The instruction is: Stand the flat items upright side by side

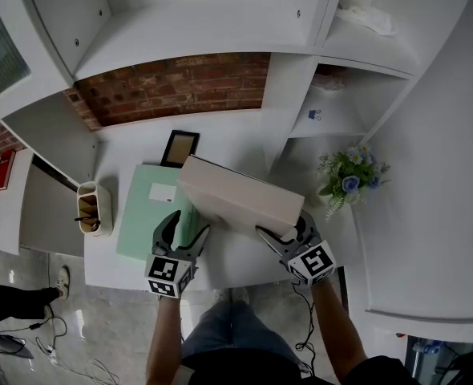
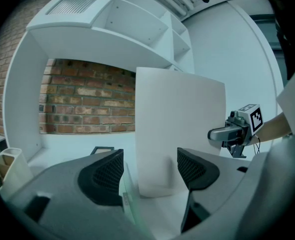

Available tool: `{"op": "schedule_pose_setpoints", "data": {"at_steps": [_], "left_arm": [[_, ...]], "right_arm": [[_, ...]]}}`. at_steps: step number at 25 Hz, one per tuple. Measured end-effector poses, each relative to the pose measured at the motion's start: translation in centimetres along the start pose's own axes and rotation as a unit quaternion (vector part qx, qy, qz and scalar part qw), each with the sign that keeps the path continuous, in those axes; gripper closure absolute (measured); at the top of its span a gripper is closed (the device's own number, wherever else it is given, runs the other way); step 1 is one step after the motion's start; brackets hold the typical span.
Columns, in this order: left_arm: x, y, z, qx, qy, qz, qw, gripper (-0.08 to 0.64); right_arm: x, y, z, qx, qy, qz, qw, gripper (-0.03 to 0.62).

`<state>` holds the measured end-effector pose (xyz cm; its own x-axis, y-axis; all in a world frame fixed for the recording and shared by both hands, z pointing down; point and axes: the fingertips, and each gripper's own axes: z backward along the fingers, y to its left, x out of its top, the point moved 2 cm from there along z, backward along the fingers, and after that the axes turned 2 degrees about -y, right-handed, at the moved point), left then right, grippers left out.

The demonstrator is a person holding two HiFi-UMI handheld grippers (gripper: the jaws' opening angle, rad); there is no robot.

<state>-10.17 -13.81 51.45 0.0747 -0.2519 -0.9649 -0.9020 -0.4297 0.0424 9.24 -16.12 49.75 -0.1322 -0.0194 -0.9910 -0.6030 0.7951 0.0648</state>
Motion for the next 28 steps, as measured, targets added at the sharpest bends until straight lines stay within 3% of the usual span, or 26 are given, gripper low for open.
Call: {"op": "schedule_pose_setpoints", "data": {"at_steps": [7,10,15,19,22,28], "left_arm": [[0.1,1.1,0.0,-0.002,-0.003,0.006,1.0000,0.252],[0.3,1.6,-0.2,-0.005,-0.007,0.007,0.9999,0.252],[0.5,2.1,-0.6,-0.011,-0.010,0.010,0.9998,0.252],[0.2,2.4,-0.9,-0.013,-0.006,0.018,0.9997,0.252],[0.4,2.6,-1.0,-0.013,-0.011,0.018,0.9997,0.252],[0.3,3.3,-0.6,-0.007,-0.011,0.017,0.9998,0.252]], "right_arm": [[2.2,-0.9,0.0,-0.076,-0.033,-0.019,0.996,0.301],[3.1,-1.1,-0.4,-0.087,-0.044,-0.028,0.995,0.308],[3.5,-0.1,-0.8,-0.061,-0.029,-0.020,0.997,0.308],[3.1,0.9,-1.1,-0.010,-0.017,-0.041,0.999,0.288],[2.8,1.8,-1.2,0.016,-0.009,-0.023,1.000,0.285],[4.1,2.7,-1.8,-0.016,-0.021,0.029,0.999,0.316]]}}
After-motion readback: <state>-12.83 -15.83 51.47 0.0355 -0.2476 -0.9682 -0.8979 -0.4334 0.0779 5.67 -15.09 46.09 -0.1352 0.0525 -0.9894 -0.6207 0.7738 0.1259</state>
